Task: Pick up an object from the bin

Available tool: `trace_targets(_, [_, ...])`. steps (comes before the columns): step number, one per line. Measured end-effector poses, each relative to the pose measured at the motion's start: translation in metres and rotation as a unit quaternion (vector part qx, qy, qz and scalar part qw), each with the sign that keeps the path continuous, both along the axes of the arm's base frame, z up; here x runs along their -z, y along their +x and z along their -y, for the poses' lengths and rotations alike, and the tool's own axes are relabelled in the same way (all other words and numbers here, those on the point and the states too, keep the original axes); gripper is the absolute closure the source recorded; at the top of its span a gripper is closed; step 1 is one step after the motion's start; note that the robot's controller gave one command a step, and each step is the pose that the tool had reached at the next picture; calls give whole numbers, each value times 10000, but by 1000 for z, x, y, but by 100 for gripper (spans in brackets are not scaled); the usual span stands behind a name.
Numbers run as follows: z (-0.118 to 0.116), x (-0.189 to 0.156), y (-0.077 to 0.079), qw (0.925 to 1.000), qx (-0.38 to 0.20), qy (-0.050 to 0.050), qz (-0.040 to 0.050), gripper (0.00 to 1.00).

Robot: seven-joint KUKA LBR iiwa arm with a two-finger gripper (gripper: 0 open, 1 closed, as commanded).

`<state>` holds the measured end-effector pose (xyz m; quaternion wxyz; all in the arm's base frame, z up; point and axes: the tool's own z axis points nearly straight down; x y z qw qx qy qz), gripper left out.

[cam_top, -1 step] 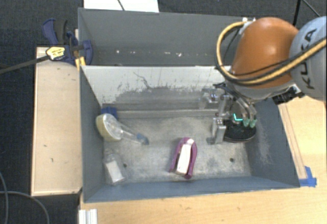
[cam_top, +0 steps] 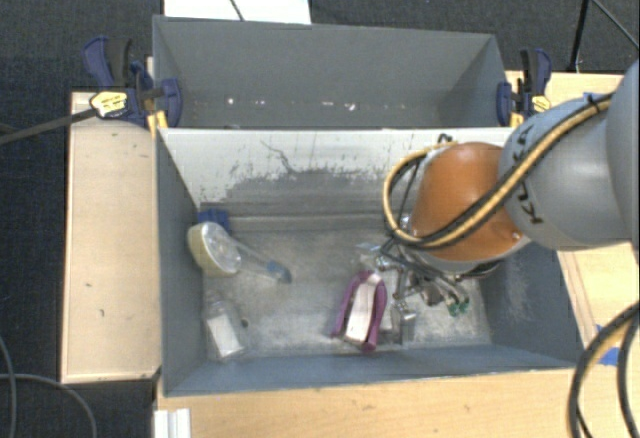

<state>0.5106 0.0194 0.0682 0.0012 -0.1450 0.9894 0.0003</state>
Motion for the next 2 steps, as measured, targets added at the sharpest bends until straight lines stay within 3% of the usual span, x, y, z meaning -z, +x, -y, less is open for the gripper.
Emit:
trace_targets(1, [-30, -2, -16, 9592, -2826, -1, -10, 0])
trace_targets(2, [-30, -1, -16, 9601, -2798, -1, -19, 100])
